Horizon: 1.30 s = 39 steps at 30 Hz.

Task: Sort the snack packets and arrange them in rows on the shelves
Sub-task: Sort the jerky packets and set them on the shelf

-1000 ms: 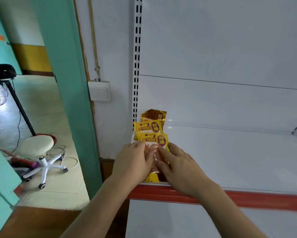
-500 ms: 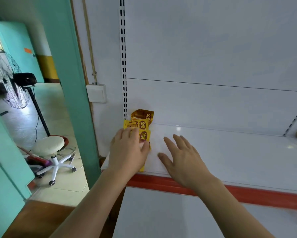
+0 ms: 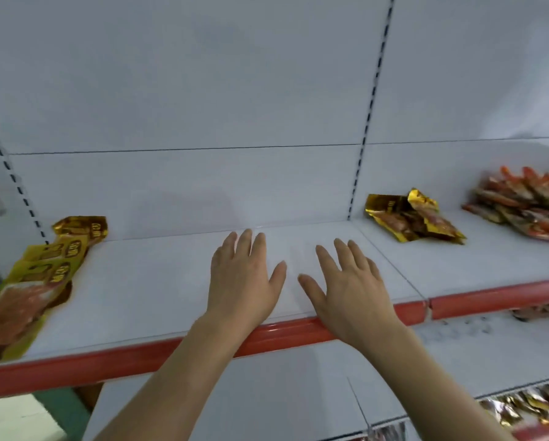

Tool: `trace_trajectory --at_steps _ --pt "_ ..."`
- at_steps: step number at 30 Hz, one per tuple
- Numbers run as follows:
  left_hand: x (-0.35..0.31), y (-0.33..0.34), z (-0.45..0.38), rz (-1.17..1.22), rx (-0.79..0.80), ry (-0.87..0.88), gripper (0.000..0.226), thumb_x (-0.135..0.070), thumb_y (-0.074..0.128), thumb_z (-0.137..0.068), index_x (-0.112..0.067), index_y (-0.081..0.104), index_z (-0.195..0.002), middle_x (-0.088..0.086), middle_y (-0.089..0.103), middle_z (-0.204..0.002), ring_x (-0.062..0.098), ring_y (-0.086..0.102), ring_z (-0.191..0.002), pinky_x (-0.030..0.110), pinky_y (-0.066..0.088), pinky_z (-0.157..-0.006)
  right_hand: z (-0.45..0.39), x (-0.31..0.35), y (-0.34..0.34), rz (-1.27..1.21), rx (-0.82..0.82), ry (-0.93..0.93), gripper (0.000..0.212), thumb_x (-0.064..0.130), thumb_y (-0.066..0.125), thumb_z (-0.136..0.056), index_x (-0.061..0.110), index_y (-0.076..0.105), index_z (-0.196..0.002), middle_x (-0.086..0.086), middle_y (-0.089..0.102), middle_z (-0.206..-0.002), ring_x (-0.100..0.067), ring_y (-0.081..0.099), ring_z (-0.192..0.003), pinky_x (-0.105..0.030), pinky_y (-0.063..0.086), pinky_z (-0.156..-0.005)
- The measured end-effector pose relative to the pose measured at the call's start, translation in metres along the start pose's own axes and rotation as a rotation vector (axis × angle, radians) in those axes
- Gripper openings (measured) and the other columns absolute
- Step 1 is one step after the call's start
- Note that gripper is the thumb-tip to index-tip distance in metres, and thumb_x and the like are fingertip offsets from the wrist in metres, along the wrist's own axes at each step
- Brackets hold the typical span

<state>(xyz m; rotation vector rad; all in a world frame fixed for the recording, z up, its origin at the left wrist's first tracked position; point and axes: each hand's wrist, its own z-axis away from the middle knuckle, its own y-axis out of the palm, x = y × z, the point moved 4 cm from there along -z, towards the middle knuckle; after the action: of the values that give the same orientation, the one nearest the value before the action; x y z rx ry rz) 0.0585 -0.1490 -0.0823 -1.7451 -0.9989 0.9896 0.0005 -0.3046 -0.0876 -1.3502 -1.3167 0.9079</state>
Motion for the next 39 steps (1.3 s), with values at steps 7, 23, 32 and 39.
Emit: trace_trajectory --at_steps 7,23,32,39 --pt "-0.128 0.051 -0.075 0.027 0.099 0.197 0.070 -0.056 0.029 -0.107 -0.017 0.015 -0.164 0.006 0.015 -0.172 0.030 0.006 -0.159 0.048 0.012 -0.129 -0.034 -0.142 -0.009 0.030 -0.022 0.192 0.069 0.061 0.020 -0.102 0.024 0.013 -0.159 -0.009 0.010 -0.167 -0.028 0.001 -0.155 -0.045 0.014 -0.124" --pt "-0.258 0.131 -0.183 0.035 0.235 0.071 0.039 -0.042 0.037 -0.108 -0.015 0.053 -0.130 0.007 0.058 -0.132 0.031 0.055 -0.117 0.040 0.047 -0.089 -0.145 -0.322 0.007 -0.144 0.123 0.103 0.083 0.068 0.049 -0.084 0.043 0.011 -0.153 -0.003 0.037 -0.151 -0.037 0.048 -0.127 -0.049 0.044 -0.104" --pt "-0.276 0.152 -0.184 0.027 0.134 -0.266 0.038 -0.040 0.042 -0.104 -0.013 0.058 -0.125 0.014 0.054 -0.132 0.038 0.049 -0.121 0.042 0.047 -0.093 -0.164 -0.359 0.012 -0.146 0.115 -0.203 0.067 0.061 0.048 -0.095 0.048 0.020 -0.155 0.012 0.039 -0.155 -0.032 0.054 -0.124 -0.040 0.049 -0.096" --pt "-0.279 0.159 -0.196 0.228 0.077 -0.461 0.051 -0.054 0.058 -0.095 -0.013 0.057 -0.125 0.013 0.065 -0.118 0.038 0.060 -0.115 0.039 0.049 -0.089 -0.171 -0.366 0.011 -0.253 0.059 -0.150 0.046 0.045 0.037 -0.105 0.046 0.034 -0.150 -0.004 0.060 -0.132 -0.032 0.057 -0.116 -0.040 0.049 -0.091"
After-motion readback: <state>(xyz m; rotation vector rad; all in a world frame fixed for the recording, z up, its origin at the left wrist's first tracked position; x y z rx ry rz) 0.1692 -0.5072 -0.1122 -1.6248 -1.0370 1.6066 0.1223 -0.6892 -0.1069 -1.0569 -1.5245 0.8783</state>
